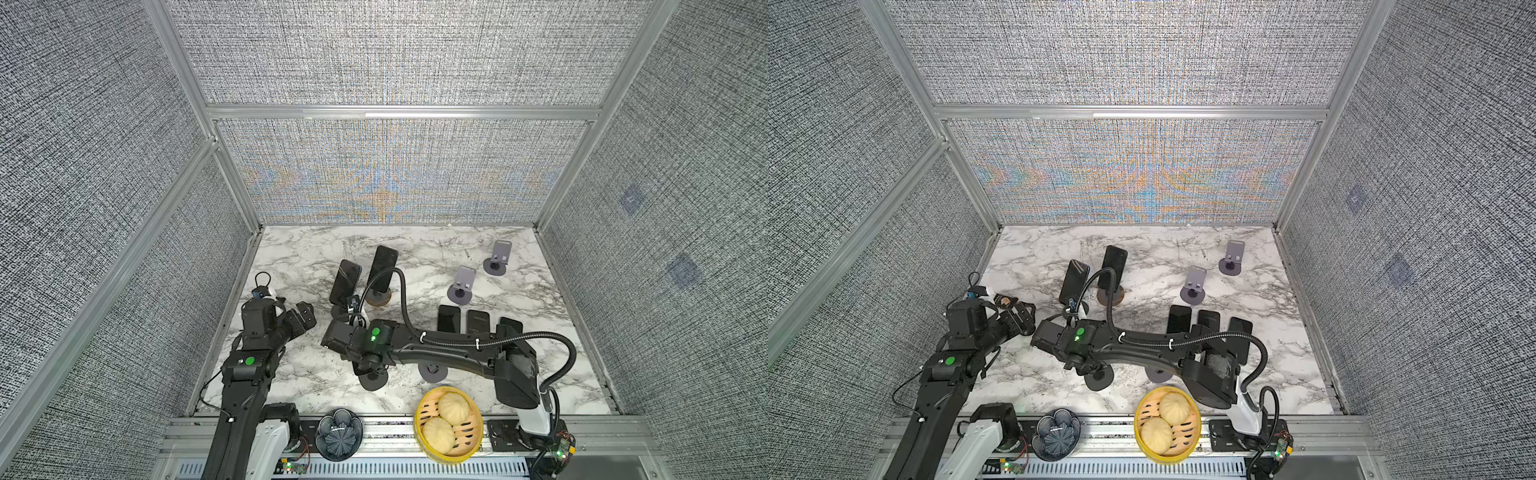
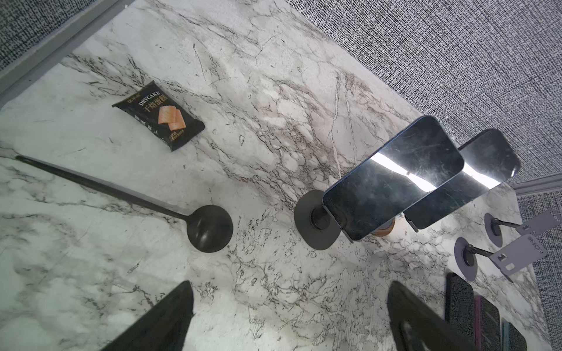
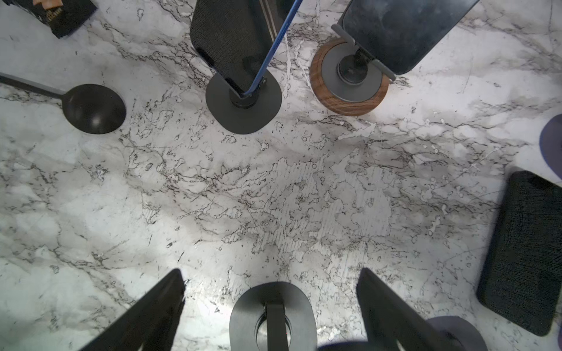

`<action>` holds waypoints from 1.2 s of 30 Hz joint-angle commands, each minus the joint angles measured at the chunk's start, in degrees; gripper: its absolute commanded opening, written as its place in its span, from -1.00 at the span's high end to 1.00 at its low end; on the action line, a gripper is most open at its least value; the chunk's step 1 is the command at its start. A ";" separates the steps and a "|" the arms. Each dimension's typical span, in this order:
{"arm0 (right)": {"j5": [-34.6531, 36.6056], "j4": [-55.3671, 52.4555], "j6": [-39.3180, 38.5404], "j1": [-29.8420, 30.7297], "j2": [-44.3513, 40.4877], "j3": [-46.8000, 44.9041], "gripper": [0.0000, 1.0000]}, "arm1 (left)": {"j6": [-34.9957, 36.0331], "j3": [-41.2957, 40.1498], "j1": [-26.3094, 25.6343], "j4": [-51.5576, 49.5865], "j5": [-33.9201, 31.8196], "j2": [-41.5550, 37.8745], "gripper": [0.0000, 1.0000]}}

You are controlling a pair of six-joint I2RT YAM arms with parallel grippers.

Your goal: Remove the phone from the phone stand

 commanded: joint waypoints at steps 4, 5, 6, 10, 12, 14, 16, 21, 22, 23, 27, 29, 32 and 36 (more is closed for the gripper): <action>2.68 -2.24 2.04 0.11 0.96 0.77 -0.70 | -0.09 -0.10 -0.05 1.02 0.64 0.21 -0.99; 2.41 -2.07 2.05 0.11 1.05 0.72 -0.65 | -0.15 -0.19 -0.02 1.12 0.76 0.18 -0.99; 2.18 -1.92 2.05 0.11 1.05 0.61 -0.61 | -0.12 -0.18 -0.04 1.08 0.71 0.25 -0.99; 1.73 -1.10 1.67 0.18 0.49 0.19 -0.51 | -0.17 -0.17 -0.04 1.11 0.82 0.31 -0.99; 1.66 -0.82 1.35 0.20 0.05 0.07 -0.47 | -0.14 -0.19 -0.02 1.08 0.84 0.29 -0.99; 1.46 -0.18 0.93 0.20 -0.55 -0.39 -0.43 | -0.13 -0.21 0.02 1.12 0.87 0.27 -0.99; 0.97 0.74 0.82 0.19 -1.39 -1.08 -0.40 | -0.09 -0.19 -0.02 1.08 0.81 0.31 -0.99; -0.21 1.39 0.52 0.20 -3.20 -1.99 -0.37 | 0.08 -0.08 0.03 1.04 0.67 0.22 -0.99; -0.57 1.62 0.18 0.25 -3.66 -2.10 -0.37 | 0.02 -0.09 0.01 1.03 0.63 0.22 -0.99; -0.66 1.64 0.04 0.26 -4.02 -2.14 -0.38 | -0.04 -0.11 -0.03 1.00 0.65 0.18 -0.99; -1.41 1.73 -0.71 0.25 -5.59 -2.05 -0.37 | -0.02 -0.10 -0.04 1.07 0.67 0.20 -0.99; -1.70 1.79 -1.07 0.27 -6.54 -2.01 -0.38 | -0.04 -0.11 0.00 1.01 0.64 0.18 -0.99; -1.89 2.14 -1.45 0.20 -8.55 -2.50 -0.38 | 0.00 -0.13 -0.01 0.83 0.54 0.10 -0.99; -1.75 3.30 -2.28 -0.02 -11.71 -3.53 -0.37 | 0.01 -0.18 -0.01 0.83 0.34 -0.09 -0.99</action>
